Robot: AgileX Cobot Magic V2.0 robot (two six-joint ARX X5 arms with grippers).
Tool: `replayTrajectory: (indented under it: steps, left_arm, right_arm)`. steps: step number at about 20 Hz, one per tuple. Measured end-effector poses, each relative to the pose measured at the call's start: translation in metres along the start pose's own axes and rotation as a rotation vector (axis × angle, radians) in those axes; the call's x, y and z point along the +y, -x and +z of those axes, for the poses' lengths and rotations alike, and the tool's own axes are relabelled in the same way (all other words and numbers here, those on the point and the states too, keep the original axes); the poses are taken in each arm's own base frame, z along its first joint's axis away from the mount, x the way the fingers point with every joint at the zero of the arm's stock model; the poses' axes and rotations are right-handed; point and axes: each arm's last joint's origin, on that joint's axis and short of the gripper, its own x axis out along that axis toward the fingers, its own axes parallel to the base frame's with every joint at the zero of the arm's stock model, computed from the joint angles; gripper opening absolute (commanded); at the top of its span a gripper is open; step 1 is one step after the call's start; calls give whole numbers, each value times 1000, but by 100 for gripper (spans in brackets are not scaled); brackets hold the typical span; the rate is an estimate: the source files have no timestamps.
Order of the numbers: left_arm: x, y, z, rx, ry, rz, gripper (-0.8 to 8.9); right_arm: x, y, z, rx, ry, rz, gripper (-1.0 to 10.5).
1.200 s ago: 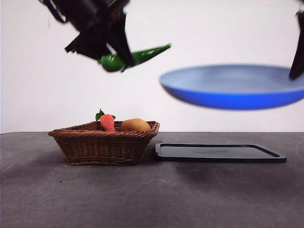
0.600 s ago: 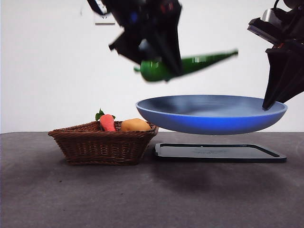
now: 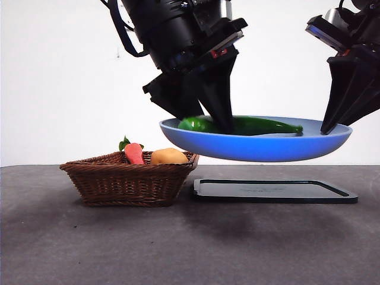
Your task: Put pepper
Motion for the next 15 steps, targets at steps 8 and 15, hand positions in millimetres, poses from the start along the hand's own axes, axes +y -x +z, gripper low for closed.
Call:
replayTrajectory:
  steps: [8, 15]
  left_arm:
    - [-5, 25, 1, -57, -10, 3, 249]
    - [-20, 109, -11, -223, -37, 58, 249]
  right_arm:
    - [0, 0, -1, 12, -5, -2, 2]
    - [-4, 2, 3, -24, -19, -5, 2]
